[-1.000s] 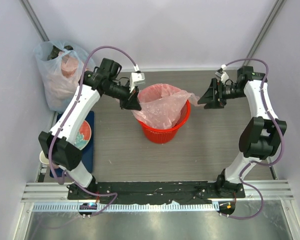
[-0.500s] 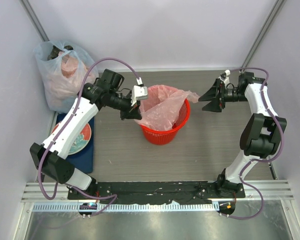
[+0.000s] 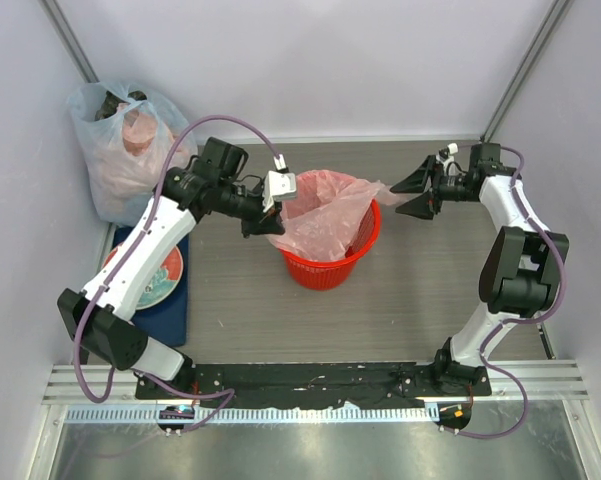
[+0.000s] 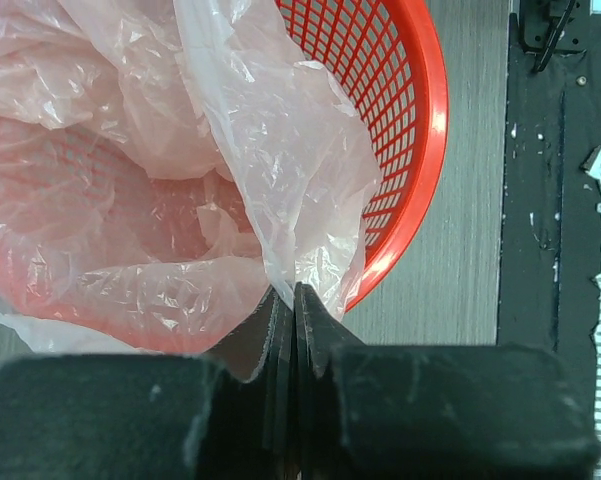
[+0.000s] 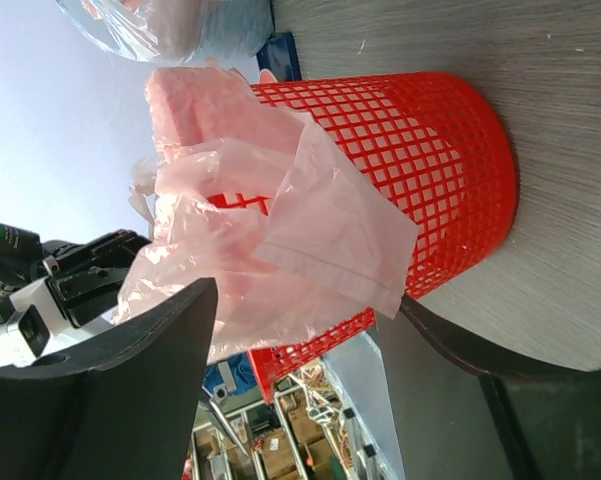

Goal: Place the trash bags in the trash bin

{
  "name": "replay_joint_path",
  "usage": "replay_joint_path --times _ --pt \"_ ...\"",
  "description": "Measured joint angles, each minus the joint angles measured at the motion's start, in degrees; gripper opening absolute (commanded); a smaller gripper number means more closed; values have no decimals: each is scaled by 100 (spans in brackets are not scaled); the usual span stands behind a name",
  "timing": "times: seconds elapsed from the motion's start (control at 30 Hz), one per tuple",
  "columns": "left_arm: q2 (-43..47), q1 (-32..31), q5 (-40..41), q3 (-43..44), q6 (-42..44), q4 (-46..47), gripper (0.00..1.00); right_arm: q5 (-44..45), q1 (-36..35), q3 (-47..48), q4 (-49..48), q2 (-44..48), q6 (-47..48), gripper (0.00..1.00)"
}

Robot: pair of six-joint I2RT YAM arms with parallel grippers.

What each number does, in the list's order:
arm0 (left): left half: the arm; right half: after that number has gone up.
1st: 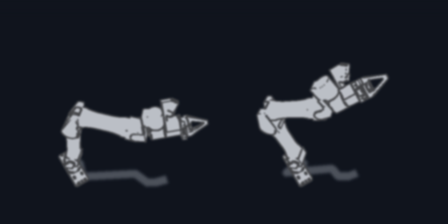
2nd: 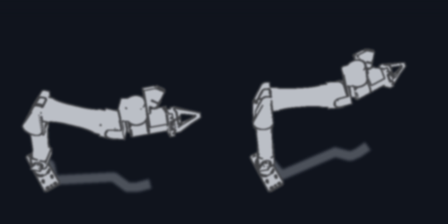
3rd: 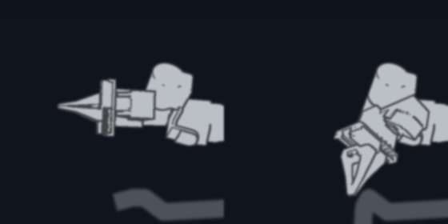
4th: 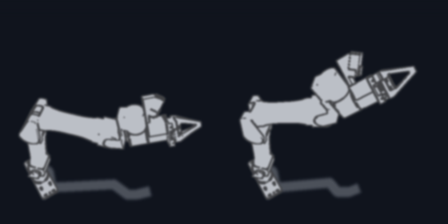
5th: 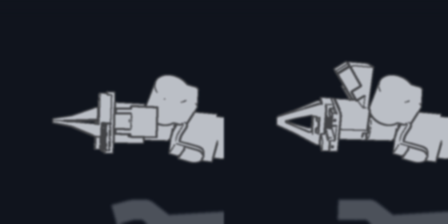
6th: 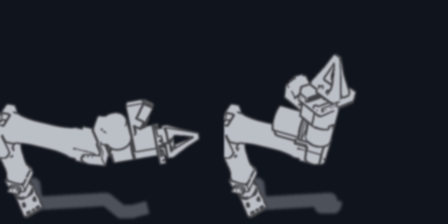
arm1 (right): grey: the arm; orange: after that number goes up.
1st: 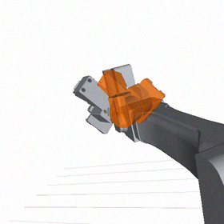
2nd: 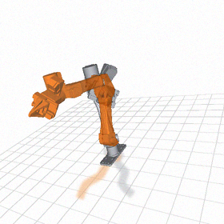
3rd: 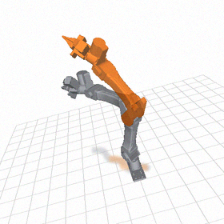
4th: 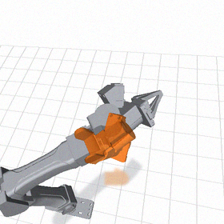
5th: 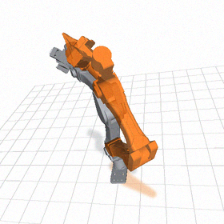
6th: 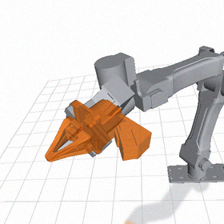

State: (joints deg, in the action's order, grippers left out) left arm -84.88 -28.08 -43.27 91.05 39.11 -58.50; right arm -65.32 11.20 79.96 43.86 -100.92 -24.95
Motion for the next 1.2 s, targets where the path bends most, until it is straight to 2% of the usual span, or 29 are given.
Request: replay_joint_path --times 0.03,0.07,0.1,0.17,0.2,0.23,0.37,0.53,0.73,0.9,1.0,1.1,1.2 --pt "17 -4 -2 0 42 0 11 11 -22 -4 -87 4 -92 68" --pt "37 -4 -2 -7 68 0 11 7 -44 -4 -162 7 -173 60" --pt "74 -7 -2 -28 107 2 11 2 -59 -7 -229 7 -240 44" --pt "162 -15 -2 -109 195 2 7 2 -72 -20 -361 17 -350 22" --pt "219 -24 0 -168 225 0 6 -7 -70 -33 -393 37 -378 7" --pt "260 -33 -4 -210 243 -2 3 -15 -70 -46 -404 59 -369 2" --pt "494 -83 -4 -461 463 0 0 -9 -20 -22 -72 131 17 1" --pt "737 -256 9 -855 914 -79 0 264 -9 634 1331 -131 1587 1" --pt "896 -573 229 -1499 1364 7 0 678 -4 800 2133 -514 2811 1" --pt "1139 -728 501 -2022 1368 680 0 839 -72 798 2494 -638 3373 1" --pt "1298 -837 935 -2455 1086 1458 0 909 -229 778 2559 -636 3613 1" --pt "1115 -820 1379 -2562 765 2037 0 953 -404 778 2538 -636 3716 1" --pt "898 -688 1486 -2562 588 2339 0 984 -516 820 2658 -638 4011 1"
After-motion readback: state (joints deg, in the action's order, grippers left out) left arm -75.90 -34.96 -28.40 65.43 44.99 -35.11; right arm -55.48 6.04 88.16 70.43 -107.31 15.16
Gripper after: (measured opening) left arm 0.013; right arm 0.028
